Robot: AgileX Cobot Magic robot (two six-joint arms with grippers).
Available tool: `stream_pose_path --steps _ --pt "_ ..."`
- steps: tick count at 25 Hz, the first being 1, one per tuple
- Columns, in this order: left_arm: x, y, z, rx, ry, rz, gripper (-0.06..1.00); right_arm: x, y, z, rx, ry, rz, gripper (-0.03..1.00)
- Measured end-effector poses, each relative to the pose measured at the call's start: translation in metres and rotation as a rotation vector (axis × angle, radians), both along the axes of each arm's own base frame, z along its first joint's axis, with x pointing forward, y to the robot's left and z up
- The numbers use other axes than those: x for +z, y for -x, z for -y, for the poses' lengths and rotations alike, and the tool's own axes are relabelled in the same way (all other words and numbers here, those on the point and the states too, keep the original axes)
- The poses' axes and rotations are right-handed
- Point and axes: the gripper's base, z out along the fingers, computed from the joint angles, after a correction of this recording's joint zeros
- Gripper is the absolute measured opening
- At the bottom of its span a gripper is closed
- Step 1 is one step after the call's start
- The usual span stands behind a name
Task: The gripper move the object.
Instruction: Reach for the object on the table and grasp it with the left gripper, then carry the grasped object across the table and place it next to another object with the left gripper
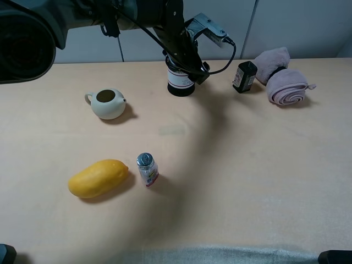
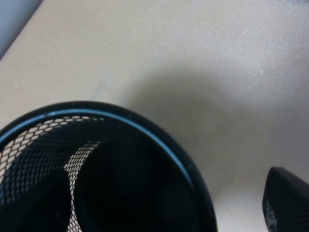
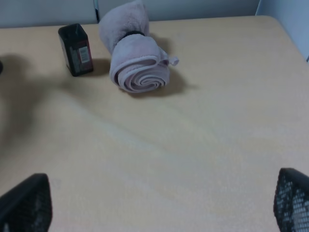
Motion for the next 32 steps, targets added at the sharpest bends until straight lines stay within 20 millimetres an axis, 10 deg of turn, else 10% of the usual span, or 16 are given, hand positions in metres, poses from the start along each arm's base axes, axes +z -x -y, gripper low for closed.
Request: stream_pose_path --steps 27,32 --pt "-0.0021 0.0029 -0.0024 0.026 -0.019 -0.045 0.09 0.0000 0.0000 0.0000 0.000 0.000 0.000 0.69" --pt "-0.0022 0.0027 -0.0028 0.027 -0.019 -0.047 0.09 0.0000 0.0000 0.0000 0.000 0.000 0.000 0.69"
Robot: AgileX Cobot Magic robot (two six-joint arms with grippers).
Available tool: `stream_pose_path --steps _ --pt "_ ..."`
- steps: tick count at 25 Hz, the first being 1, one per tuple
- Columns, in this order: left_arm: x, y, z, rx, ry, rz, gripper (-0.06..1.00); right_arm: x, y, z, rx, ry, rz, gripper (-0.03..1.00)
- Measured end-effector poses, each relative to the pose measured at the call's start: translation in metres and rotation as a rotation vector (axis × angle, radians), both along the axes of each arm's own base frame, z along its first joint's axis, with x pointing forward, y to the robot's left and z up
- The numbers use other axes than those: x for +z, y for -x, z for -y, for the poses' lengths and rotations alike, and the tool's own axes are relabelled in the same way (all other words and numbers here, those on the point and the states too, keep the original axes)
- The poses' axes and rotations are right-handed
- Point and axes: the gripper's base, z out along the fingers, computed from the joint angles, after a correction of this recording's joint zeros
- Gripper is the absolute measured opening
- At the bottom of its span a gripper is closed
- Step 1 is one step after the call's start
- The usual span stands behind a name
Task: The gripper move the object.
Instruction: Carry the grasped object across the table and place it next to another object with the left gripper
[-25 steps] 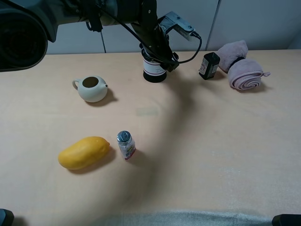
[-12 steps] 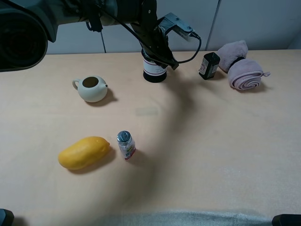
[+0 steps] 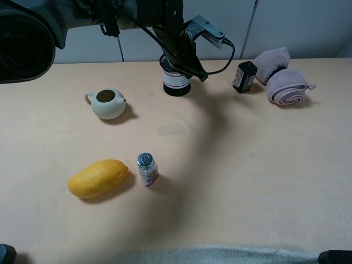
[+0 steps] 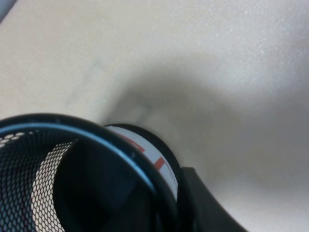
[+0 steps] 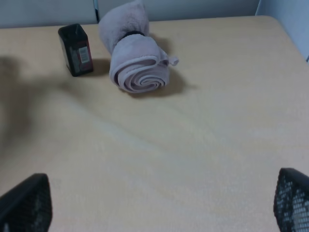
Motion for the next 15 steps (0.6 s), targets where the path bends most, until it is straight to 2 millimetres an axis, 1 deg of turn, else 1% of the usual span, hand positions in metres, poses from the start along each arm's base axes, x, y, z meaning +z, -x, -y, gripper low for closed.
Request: stream_pose_path --steps 8,11,15 --pt "0.002 -0.001 0.000 0.000 0.003 0.003 0.09 0.000 0.000 0.000 0.000 0.000 0.000 0.69" --pt "0.008 -0.002 0.002 0.001 0.014 0.014 0.09 0.000 0.000 0.000 0.000 0.000 0.000 0.69" --pt "0.022 -0.006 0.005 0.001 0.029 0.033 0.09 0.000 0.000 0.000 0.000 0.000 0.000 0.69"
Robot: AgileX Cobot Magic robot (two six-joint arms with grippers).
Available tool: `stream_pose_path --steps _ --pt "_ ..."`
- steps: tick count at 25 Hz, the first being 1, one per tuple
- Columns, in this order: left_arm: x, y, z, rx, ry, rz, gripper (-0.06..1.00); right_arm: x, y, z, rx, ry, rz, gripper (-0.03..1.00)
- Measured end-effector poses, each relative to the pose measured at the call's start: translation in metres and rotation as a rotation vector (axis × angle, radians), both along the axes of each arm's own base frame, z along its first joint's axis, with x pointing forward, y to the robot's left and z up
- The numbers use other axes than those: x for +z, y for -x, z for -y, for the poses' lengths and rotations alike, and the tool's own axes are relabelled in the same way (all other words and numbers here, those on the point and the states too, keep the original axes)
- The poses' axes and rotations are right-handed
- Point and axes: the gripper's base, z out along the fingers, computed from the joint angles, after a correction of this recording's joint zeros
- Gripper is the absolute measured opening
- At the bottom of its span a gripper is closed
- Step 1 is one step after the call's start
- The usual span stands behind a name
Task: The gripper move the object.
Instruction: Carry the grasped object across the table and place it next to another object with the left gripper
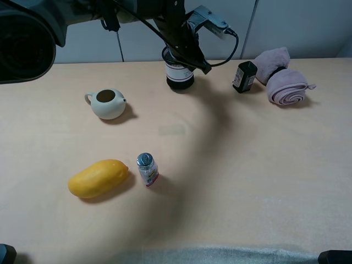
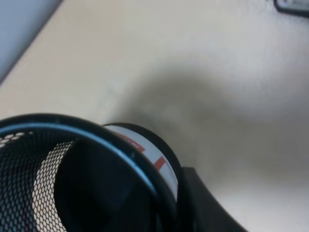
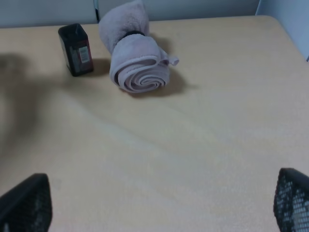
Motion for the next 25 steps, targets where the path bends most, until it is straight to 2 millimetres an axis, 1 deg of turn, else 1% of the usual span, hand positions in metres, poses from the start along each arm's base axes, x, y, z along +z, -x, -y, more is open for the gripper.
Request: stream_pose_path --steps 13,16,21,25 --pt "0.046 0.004 -0.002 0.004 -0.045 -0.078 0.09 0.000 0.000 0.000 0.000 0.000 0.000 0.69" --pt "0.053 0.007 -0.003 0.011 -0.055 -0.101 0.09 0.000 0.000 0.000 0.000 0.000 0.000 0.69" --pt "0.068 0.015 -0.007 0.024 -0.073 -0.134 0.08 0.000 0.000 0.000 0.000 0.000 0.000 0.69" --pt "0.080 0.024 -0.004 0.011 -0.087 -0.143 0.08 0.000 0.000 0.000 0.000 0.000 0.000 0.69"
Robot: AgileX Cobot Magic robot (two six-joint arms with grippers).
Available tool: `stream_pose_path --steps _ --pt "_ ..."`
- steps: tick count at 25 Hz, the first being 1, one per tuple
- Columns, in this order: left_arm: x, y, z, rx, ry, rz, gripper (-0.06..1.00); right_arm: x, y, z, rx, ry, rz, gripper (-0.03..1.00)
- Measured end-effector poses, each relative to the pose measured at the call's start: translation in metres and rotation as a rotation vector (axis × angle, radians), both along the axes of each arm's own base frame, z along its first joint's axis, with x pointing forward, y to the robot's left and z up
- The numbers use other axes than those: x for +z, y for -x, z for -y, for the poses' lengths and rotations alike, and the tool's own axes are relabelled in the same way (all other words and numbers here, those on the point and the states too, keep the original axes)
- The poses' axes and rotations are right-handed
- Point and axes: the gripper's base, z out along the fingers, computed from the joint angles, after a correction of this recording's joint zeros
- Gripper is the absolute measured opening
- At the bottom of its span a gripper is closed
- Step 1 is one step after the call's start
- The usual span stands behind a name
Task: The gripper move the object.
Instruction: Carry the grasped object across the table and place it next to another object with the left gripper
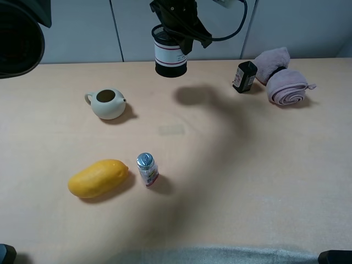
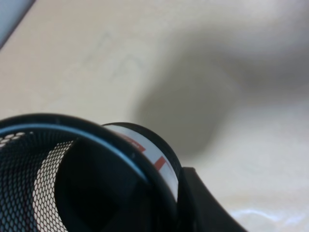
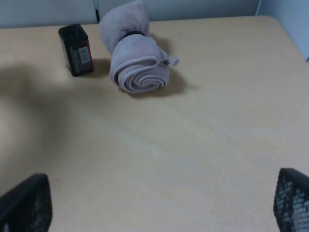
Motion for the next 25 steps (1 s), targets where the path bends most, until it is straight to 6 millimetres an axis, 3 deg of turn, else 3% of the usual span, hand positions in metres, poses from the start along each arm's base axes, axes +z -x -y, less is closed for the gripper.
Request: stream_pose_path --steps 9,20,25 --pt "0.027 0.030 0.021 -0.047 0.016 0.008 0.08 0.000 0.000 0.000 0.000 0.000 0.000 0.69" --pt "0.042 0.067 0.053 -0.075 0.046 0.008 0.08 0.000 0.000 0.000 0.000 0.000 0.000 0.69" --pt "0.057 0.080 0.057 -0.094 0.079 0.013 0.08 0.000 0.000 0.000 0.000 0.000 0.000 0.69"
